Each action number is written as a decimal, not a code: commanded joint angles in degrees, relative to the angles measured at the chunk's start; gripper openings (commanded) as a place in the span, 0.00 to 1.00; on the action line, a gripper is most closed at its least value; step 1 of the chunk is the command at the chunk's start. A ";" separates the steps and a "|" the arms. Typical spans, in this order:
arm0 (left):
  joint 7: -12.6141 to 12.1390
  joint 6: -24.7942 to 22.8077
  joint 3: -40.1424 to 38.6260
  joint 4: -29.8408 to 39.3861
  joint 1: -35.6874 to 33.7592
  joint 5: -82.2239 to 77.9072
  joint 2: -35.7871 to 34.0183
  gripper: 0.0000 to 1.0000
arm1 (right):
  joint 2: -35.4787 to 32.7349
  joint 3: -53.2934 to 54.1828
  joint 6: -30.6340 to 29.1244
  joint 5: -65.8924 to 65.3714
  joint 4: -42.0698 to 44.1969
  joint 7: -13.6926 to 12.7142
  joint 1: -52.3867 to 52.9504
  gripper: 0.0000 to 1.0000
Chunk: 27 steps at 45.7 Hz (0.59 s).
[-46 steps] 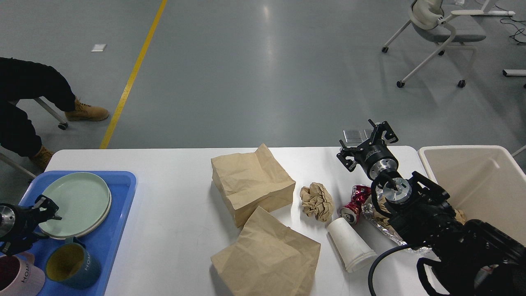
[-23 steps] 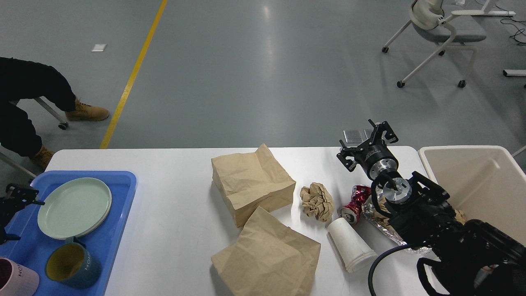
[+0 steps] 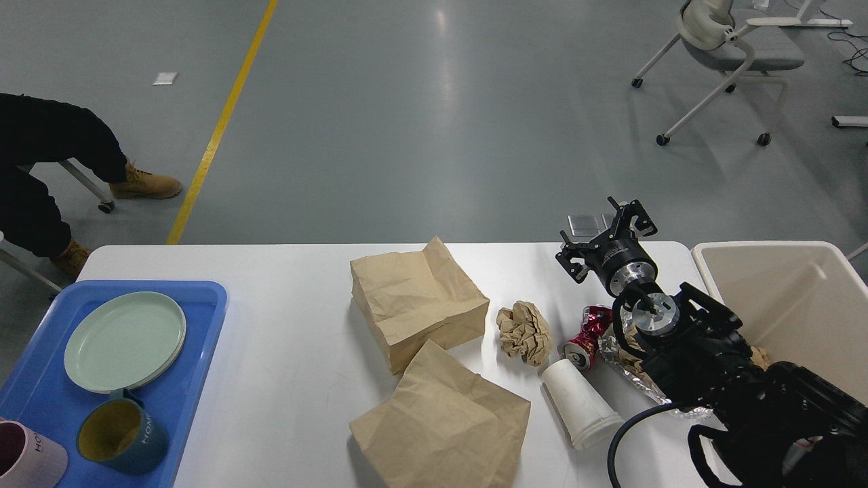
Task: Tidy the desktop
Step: 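Release the plate and withdraw the left gripper upward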
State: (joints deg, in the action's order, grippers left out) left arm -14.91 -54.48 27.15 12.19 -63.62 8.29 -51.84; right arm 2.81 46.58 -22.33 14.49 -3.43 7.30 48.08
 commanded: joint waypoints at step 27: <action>-5.30 8.59 -27.04 -2.08 -14.69 0.94 2.09 0.96 | 0.00 0.00 0.00 0.01 0.00 0.00 0.00 1.00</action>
State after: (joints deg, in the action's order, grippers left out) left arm -20.19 -48.96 10.04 10.15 -80.03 9.28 -53.04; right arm 2.81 46.58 -22.36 14.51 -3.43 7.29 48.08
